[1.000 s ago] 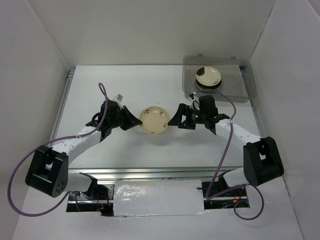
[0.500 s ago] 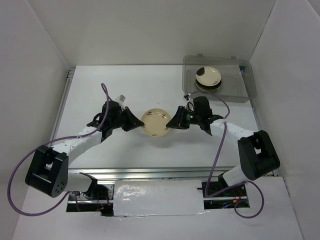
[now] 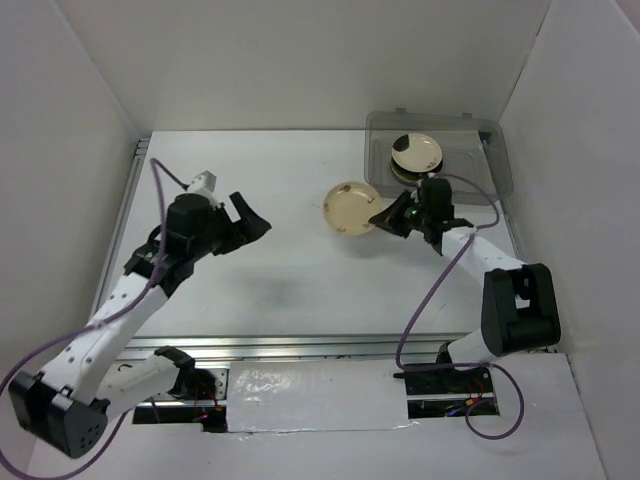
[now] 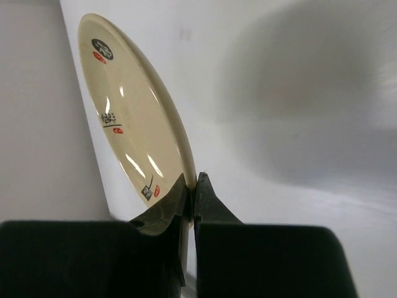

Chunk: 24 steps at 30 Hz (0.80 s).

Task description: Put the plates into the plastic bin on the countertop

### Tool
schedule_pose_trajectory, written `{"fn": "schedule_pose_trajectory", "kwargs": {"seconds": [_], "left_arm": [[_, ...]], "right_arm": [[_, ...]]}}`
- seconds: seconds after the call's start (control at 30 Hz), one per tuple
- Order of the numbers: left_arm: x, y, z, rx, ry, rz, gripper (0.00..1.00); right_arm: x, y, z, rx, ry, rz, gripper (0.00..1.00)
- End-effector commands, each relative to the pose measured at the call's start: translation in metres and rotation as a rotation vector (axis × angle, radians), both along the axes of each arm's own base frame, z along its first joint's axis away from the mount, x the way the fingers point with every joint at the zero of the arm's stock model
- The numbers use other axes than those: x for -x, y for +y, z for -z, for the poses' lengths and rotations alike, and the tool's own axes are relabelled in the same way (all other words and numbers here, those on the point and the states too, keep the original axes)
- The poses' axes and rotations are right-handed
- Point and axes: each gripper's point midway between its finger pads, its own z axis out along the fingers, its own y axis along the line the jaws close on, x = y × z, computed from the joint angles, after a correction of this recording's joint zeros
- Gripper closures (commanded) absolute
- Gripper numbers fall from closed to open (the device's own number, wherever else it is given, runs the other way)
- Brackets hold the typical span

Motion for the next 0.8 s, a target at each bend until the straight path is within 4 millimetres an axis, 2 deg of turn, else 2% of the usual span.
{"fn": "schedule_pose_trajectory", "kwargs": {"seconds": [0.0,0.03,0.07,0.1,0.13,0.17,0.2,0.23,0.27,0.3,0.33,0.37,0.4,0.43,0.47,0.53,0.57,0.67,0.77], "left_arm": [[0.034,0.056,-0.018,-0.219,-0.062,-0.096,0.01],[0.044,0.058,-0.016,-0.234,-0.052,-0.066,0.01],[0.051,0.061,-0.020,-0.256,-0.075,-0.039,0.01],[0.056,0.061,-0.019,-0.266,-0.076,-0.016,0.01],[0.064,0.059,-0.018,-0.287,-0.082,0.044,0.01],[0.067,0.060,-0.017,-0.296,-0.086,0.063,0.01],[0.069,0.060,-0.015,-0.304,-0.088,0.077,0.01],[0.071,0.061,-0.013,-0.314,-0.090,0.086,0.01],[0.072,0.060,-0.013,-0.312,-0.095,0.093,0.01],[0.072,0.057,-0.013,-0.311,-0.111,0.120,0.01],[0.073,0.046,-0.017,-0.280,-0.133,0.172,0.01],[0.074,0.043,-0.017,-0.273,-0.143,0.197,0.01],[0.074,0.041,-0.015,-0.271,-0.142,0.212,0.01],[0.073,0.038,-0.014,-0.264,-0.143,0.229,0.01],[0.072,0.038,-0.012,-0.265,-0.137,0.228,0.01],[0.071,0.037,-0.008,-0.265,-0.124,0.234,0.01],[0.072,0.034,-0.009,-0.255,-0.130,0.250,0.01],[0.072,0.034,-0.008,-0.245,-0.135,0.258,0.01],[0.072,0.034,-0.009,-0.239,-0.145,0.263,0.01]], "right_arm": [[-0.061,-0.066,-0.043,0.039,-0.074,0.262,1.00],[-0.081,-0.078,-0.066,0.041,-0.115,0.300,1.00],[-0.094,-0.090,-0.056,0.067,-0.087,0.333,1.00],[-0.114,-0.111,-0.075,0.078,-0.107,0.383,1.00],[-0.128,-0.122,-0.059,0.107,-0.067,0.400,1.00],[-0.144,-0.128,-0.079,0.114,-0.088,0.406,1.00],[-0.153,-0.142,-0.077,0.129,-0.075,0.427,1.00],[-0.167,-0.152,-0.057,0.157,-0.033,0.446,1.00],[-0.181,-0.160,-0.075,0.158,-0.058,0.457,1.00],[-0.192,-0.174,-0.051,0.170,-0.006,0.470,1.00],[-0.200,-0.180,-0.049,0.174,0.002,0.474,1.00],[-0.212,-0.187,-0.067,0.171,-0.019,0.479,1.00],[-0.217,-0.197,-0.061,0.178,-0.002,0.492,1.00],[-0.221,-0.202,-0.044,0.183,0.041,0.492,1.00],[-0.228,-0.206,-0.057,0.180,0.010,0.496,1.00],[-0.233,-0.216,-0.053,0.186,0.009,0.507,1.00],[-0.237,-0.218,-0.059,0.190,-0.010,0.508,1.00],[-0.241,-0.225,-0.055,0.196,-0.005,0.509,1.00],[-0.242,-0.225,-0.043,0.197,0.018,0.498,0.97]]}}
